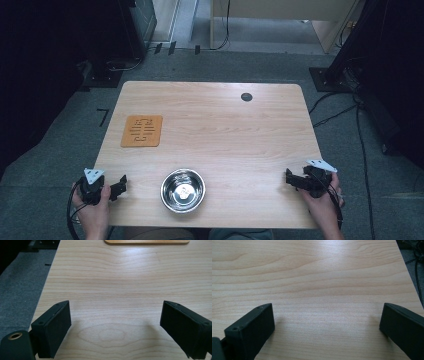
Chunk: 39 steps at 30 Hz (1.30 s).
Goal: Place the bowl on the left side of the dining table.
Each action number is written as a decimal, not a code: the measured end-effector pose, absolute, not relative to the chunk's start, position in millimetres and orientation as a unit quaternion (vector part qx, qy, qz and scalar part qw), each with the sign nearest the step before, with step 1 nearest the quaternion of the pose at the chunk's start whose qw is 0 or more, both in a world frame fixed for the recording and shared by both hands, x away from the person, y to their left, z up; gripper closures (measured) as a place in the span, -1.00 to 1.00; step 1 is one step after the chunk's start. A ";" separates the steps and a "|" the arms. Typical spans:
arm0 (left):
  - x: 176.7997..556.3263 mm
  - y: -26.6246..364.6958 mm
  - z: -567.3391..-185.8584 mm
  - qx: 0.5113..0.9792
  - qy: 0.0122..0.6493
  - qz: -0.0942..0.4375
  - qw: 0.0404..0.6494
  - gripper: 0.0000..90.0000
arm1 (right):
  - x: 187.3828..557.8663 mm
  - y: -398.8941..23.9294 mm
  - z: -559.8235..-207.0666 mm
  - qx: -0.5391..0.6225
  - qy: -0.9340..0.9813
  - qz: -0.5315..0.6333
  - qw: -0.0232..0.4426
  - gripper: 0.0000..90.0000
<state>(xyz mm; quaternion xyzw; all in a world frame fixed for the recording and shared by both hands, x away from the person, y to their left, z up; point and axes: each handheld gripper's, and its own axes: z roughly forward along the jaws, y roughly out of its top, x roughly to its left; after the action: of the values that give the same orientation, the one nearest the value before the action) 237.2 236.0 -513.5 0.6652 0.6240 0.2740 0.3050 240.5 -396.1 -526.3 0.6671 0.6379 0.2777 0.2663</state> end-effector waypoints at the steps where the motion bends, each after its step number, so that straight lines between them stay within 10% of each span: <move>1: 236.8 234.7 -513.1 0.665 0.624 0.274 0.306 -0.78 | 240.5 -396.1 -526.3 0.667 0.638 0.278 0.266 -1.00; 39: 222.0 175.3 -488.4 0.685 0.577 0.240 0.373 -0.78 | 240.5 -396.1 -526.3 0.667 0.638 0.278 0.266 -1.00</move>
<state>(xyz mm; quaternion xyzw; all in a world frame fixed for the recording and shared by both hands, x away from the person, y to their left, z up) 222.0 175.3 -488.4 0.6854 0.5774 0.2402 0.3730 240.5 -396.1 -526.3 0.6671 0.6380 0.2777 0.2663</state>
